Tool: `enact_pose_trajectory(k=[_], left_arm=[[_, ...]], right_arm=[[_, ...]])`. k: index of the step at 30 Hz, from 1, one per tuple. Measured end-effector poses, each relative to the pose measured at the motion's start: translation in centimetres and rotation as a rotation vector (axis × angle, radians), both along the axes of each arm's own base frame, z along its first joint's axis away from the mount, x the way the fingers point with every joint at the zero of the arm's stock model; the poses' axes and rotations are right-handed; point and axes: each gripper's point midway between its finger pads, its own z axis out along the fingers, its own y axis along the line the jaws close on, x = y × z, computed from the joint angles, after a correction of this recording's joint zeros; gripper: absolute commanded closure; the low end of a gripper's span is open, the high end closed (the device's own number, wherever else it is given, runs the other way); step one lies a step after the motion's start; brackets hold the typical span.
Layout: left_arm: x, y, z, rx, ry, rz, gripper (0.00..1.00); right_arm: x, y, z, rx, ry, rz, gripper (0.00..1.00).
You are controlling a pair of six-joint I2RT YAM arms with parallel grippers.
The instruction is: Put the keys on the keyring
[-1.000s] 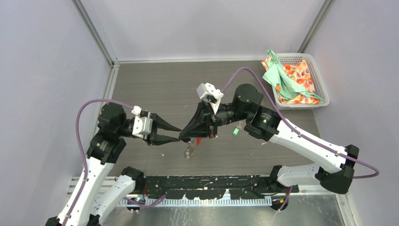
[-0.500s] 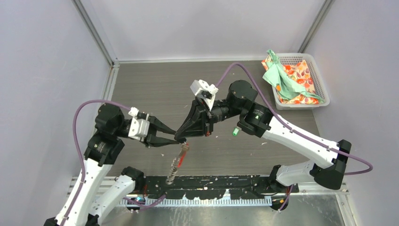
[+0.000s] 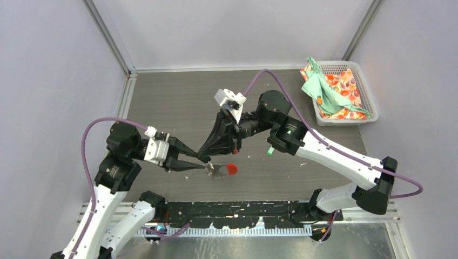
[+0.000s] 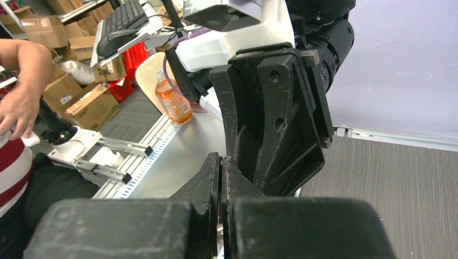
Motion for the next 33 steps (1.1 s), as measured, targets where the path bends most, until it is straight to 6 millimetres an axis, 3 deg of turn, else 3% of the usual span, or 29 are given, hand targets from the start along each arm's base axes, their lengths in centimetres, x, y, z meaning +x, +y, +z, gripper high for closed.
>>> enact_pose_trajectory(k=[8,12,18,24,29,33], left_arm=[[0.4,0.1,-0.3,0.003,0.016,0.041,0.64],[0.5,0.3,0.0,-0.005,0.008,0.088,0.59],[1.6,0.9,0.3,-0.017,-0.028,0.226,0.54],[3.5,2.0,0.3,-0.030,-0.100,0.396,0.54],[4.2,2.0,-1.4,-0.006,-0.144,0.401,0.57],[4.9,1.8,-1.9,0.009,-0.182,0.392,0.57]], right_arm=[[0.5,0.1,0.1,0.005,0.001,-0.023,0.99],[1.7,0.5,-0.5,-0.013,-0.010,-0.101,0.99],[4.3,-0.2,-1.3,-0.073,-0.046,-0.320,0.99],[5.2,-1.4,0.4,-0.088,-0.138,-0.528,0.99],[5.5,-1.2,1.6,-0.116,-0.244,-0.688,0.99],[7.2,-0.5,1.1,-0.185,-0.313,-0.842,0.99]])
